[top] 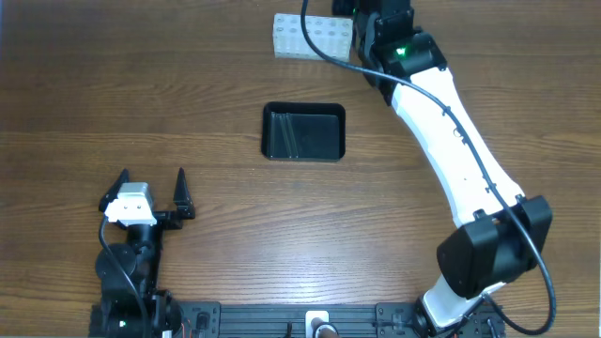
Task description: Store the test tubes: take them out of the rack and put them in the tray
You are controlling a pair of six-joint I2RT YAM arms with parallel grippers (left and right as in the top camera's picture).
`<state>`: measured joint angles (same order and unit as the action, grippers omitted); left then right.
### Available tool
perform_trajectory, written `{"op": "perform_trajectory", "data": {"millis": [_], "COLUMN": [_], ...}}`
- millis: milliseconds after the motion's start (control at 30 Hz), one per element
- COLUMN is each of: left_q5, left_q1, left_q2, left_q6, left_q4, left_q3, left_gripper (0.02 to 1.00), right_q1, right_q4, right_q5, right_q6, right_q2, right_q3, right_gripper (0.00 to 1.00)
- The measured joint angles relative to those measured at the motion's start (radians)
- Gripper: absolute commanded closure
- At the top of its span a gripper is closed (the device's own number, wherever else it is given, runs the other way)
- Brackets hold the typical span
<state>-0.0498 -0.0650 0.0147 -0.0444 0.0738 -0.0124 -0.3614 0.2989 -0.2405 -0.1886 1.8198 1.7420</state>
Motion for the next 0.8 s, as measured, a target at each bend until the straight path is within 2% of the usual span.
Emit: {"op": "perform_trajectory", "data": {"millis": [100, 200, 300, 433, 800], "left_q5": [0.0, 0.0, 0.0, 0.0, 0.0], "left_q1": [0.0, 0.0, 0.0, 0.0, 0.0], "left_q2": [0.0, 0.0, 0.0, 0.0, 0.0], "left_q6": [0.0, 0.0, 0.0, 0.0, 0.0], "left_q4": [0.0, 0.0, 0.0, 0.0, 0.0], "left_q3": [0.0, 0.0, 0.0, 0.0, 0.0], "left_gripper": [0.023, 0.018, 0.018, 0.02, 0.018], "right_q1": [-0.01, -0.013, -0.013, -0.015, -0.037], "right_q4": [0.143, 0.249, 0.309, 0.367, 0.511], "right_q5": [0.06, 0.155, 0.254, 0.336, 0.388], "right_q6": [-0.022, -0.035, -0.043, -0.044, -0.037], "right_q2": [0.002, 0.014, 0.032, 0.079, 0.209], "right_q3": [-0.001, -0.002, -0.013, -0.043, -0.066], "right_gripper": [0.915, 0.919, 0.921, 0.932, 0.93]}}
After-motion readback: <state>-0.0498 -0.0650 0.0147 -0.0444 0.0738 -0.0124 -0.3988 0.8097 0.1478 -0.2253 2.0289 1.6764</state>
